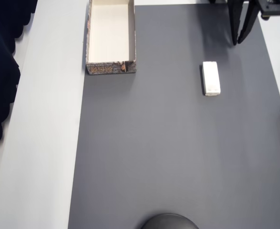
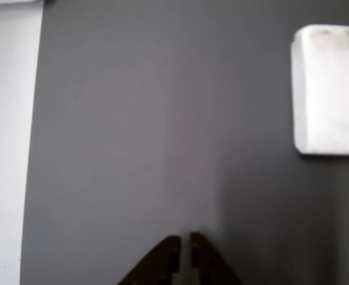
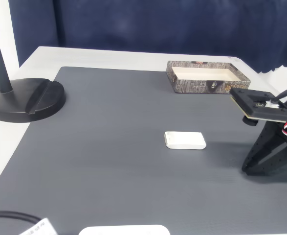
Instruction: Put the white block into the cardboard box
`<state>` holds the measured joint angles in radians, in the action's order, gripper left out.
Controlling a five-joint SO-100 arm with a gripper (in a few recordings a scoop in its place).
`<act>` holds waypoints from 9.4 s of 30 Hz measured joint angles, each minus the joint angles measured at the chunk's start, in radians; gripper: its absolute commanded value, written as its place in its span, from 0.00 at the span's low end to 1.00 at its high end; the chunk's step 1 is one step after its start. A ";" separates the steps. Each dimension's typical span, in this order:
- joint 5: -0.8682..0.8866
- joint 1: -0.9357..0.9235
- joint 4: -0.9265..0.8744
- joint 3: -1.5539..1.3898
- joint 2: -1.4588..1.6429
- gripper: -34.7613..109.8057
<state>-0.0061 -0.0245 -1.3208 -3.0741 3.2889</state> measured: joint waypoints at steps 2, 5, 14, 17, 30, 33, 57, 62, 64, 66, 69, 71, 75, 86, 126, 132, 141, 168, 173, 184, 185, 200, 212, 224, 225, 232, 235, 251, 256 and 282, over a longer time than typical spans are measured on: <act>0.000 0.000 0.000 0.000 0.000 0.23; 0.000 0.000 0.000 0.000 0.000 0.23; 0.000 0.000 0.000 0.000 0.000 0.23; 0.000 0.000 0.000 0.000 0.000 0.23; 0.000 0.000 0.000 0.000 0.000 0.23; 0.000 0.000 0.000 0.000 0.000 0.23; -0.052 0.000 0.000 0.011 -0.029 0.23; -0.049 -0.018 0.028 0.117 -0.301 0.23; -0.020 -0.041 0.071 0.173 -0.393 0.23; 0.006 -0.048 0.112 0.222 -0.462 0.23; 0.029 -0.057 0.143 0.287 -0.549 0.23; 0.038 -0.057 0.149 0.330 -0.609 0.23; 0.061 -0.086 0.150 0.428 -0.747 0.23; 0.109 -0.163 0.150 0.772 -1.206 0.23; 0.333 -0.331 0.035 1.296 -1.755 0.23; 0.333 -0.333 0.000 1.299 -1.755 0.28; 0.365 -0.367 -0.017 1.299 -1.755 0.35; 0.445 -0.376 -0.017 1.345 -1.825 0.43; 0.474 -0.383 -0.017 1.367 -1.865 0.42; 0.477 -0.383 0.003 1.430 -1.951 0.42; 0.477 -0.383 0.005 1.430 -1.951 0.42; 0.477 -0.383 0.055 1.450 -2.022 0.43; 0.477 -0.380 0.057 1.453 -2.026 0.41; 0.477 -0.364 0.055 1.453 -2.026 0.32; 0.477 -0.364 0.052 1.453 -2.026 0.31; 0.477 -0.362 0.025 1.456 -2.026 0.23; 0.477 -0.357 0.020 1.462 -2.029 0.23; 0.477 -0.342 -0.078 1.508 -2.031 0.23; 0.472 -0.356 -0.196 1.566 -1.971 0.23; 0.696 -0.805 -0.367 1.827 -1.916 0.23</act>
<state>0.6903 -0.8299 -1.6874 -1.2471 1.3729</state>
